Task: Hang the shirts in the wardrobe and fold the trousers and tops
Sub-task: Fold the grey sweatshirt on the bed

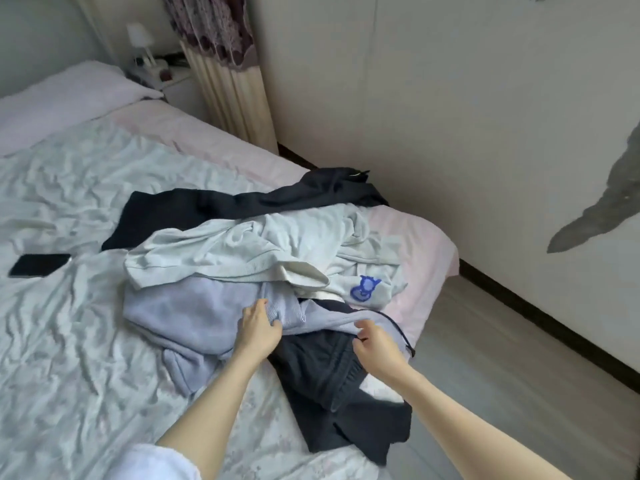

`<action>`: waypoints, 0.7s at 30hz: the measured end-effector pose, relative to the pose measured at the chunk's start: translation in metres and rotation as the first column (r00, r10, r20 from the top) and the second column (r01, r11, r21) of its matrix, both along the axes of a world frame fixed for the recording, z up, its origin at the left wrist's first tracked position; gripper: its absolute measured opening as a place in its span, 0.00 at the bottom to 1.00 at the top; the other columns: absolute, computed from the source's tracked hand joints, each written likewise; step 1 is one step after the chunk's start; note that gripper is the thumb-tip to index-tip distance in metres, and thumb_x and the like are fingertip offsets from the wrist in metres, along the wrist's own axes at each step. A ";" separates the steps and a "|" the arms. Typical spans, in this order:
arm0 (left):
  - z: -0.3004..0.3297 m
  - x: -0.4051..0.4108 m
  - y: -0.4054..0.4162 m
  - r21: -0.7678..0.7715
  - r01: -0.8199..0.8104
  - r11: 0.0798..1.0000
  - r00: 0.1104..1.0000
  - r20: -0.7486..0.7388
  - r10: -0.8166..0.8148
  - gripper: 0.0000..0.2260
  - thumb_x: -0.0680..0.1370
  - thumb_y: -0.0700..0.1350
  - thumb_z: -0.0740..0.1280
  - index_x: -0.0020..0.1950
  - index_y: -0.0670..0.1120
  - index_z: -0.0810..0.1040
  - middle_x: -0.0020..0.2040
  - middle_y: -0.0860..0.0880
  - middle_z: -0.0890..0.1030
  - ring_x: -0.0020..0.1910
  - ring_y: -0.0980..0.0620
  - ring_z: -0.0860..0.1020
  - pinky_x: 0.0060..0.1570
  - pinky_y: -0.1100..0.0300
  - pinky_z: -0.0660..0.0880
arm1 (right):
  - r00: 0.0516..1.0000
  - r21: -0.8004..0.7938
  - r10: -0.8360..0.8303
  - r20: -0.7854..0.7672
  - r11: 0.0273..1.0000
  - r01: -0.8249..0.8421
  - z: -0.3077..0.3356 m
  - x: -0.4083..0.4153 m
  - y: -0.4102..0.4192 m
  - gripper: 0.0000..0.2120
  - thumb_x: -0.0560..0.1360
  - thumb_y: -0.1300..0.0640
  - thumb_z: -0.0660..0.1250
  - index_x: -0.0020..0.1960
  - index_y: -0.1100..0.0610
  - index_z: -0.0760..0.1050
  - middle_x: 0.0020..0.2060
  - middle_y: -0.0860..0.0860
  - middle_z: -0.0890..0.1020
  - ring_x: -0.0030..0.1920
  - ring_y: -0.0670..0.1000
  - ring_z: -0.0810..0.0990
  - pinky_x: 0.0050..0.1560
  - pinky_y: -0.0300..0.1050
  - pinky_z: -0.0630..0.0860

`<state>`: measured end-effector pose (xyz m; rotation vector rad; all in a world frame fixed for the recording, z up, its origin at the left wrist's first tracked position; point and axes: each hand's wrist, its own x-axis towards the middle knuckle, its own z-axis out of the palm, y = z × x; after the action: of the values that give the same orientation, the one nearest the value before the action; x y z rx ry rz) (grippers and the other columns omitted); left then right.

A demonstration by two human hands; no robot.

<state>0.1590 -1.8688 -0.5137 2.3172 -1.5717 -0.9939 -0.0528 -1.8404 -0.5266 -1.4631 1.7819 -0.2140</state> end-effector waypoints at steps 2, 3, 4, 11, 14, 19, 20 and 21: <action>-0.014 0.002 -0.044 0.041 -0.019 0.999 0.999 0.038 0.018 0.27 0.77 0.43 0.62 0.74 0.44 0.56 0.71 0.40 0.62 0.68 0.40 0.62 0.66 0.52 0.60 | 0.996 0.024 0.088 0.028 0.996 -0.089 -0.019 0.006 -0.052 0.22 0.77 0.56 0.58 0.70 0.55 0.63 0.63 0.51 0.74 0.61 0.50 0.74 0.55 0.41 0.70; -0.019 0.004 -0.062 0.052 0.004 0.999 0.999 0.052 -0.007 0.30 0.77 0.45 0.62 0.75 0.46 0.53 0.72 0.41 0.59 0.69 0.40 0.60 0.67 0.51 0.60 | 0.988 0.019 0.149 0.034 0.989 -0.150 -0.026 0.009 -0.073 0.24 0.77 0.55 0.60 0.71 0.56 0.61 0.66 0.52 0.72 0.64 0.51 0.71 0.59 0.42 0.69; -0.029 0.006 -0.081 0.074 0.036 0.997 0.997 0.064 -0.041 0.33 0.76 0.47 0.64 0.76 0.48 0.50 0.74 0.42 0.56 0.71 0.40 0.57 0.68 0.49 0.60 | 0.975 0.035 0.219 0.033 0.975 -0.220 -0.039 0.012 -0.095 0.27 0.76 0.53 0.62 0.72 0.56 0.59 0.69 0.53 0.68 0.67 0.51 0.68 0.63 0.44 0.67; -0.090 0.030 -0.150 0.107 0.273 0.956 0.894 0.339 -0.293 0.38 0.74 0.45 0.66 0.76 0.59 0.44 0.77 0.49 0.39 0.75 0.43 0.40 0.71 0.42 0.50 | 0.982 -0.019 0.145 0.125 0.989 -0.143 -0.102 0.050 -0.145 0.46 0.68 0.41 0.69 0.75 0.55 0.48 0.65 0.47 0.63 0.65 0.47 0.64 0.60 0.49 0.67; -0.088 0.036 -0.174 -0.046 0.164 0.985 0.955 0.258 -0.147 0.28 0.72 0.33 0.59 0.70 0.53 0.67 0.71 0.45 0.68 0.69 0.44 0.65 0.64 0.51 0.64 | 0.957 -0.100 0.048 0.287 0.995 -0.020 -0.100 0.062 -0.183 0.23 0.73 0.51 0.67 0.66 0.55 0.69 0.55 0.48 0.70 0.58 0.48 0.71 0.54 0.45 0.70; -0.045 0.058 -0.188 -0.202 -0.321 0.925 0.947 -0.084 0.311 0.10 0.77 0.37 0.57 0.53 0.45 0.75 0.52 0.42 0.79 0.52 0.40 0.76 0.50 0.53 0.73 | 0.879 -0.181 0.142 0.454 0.981 -0.065 -0.059 0.080 -0.212 0.13 0.75 0.49 0.66 0.58 0.50 0.73 0.55 0.42 0.73 0.55 0.41 0.73 0.56 0.42 0.73; -0.031 0.061 -0.187 -0.231 -0.387 0.893 0.916 -0.206 0.344 0.09 0.78 0.38 0.56 0.49 0.46 0.75 0.49 0.44 0.80 0.49 0.44 0.77 0.46 0.57 0.73 | 0.848 -0.203 0.200 0.491 0.973 -0.112 -0.046 0.082 -0.212 0.17 0.74 0.47 0.67 0.61 0.47 0.70 0.56 0.39 0.72 0.57 0.37 0.71 0.59 0.37 0.70; -0.014 0.063 -0.185 -0.245 -0.431 0.868 0.884 -0.308 0.352 0.10 0.79 0.39 0.55 0.46 0.49 0.75 0.46 0.47 0.79 0.45 0.49 0.77 0.42 0.62 0.73 | 0.815 -0.226 0.268 0.514 0.959 -0.173 -0.039 0.084 -0.213 0.21 0.72 0.46 0.68 0.63 0.45 0.67 0.58 0.38 0.72 0.60 0.36 0.69 0.61 0.34 0.67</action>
<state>0.2224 -2.0538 -0.5278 2.0756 -1.0090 -0.8322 0.0317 -2.0535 -0.5654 -1.5244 1.1447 -0.6085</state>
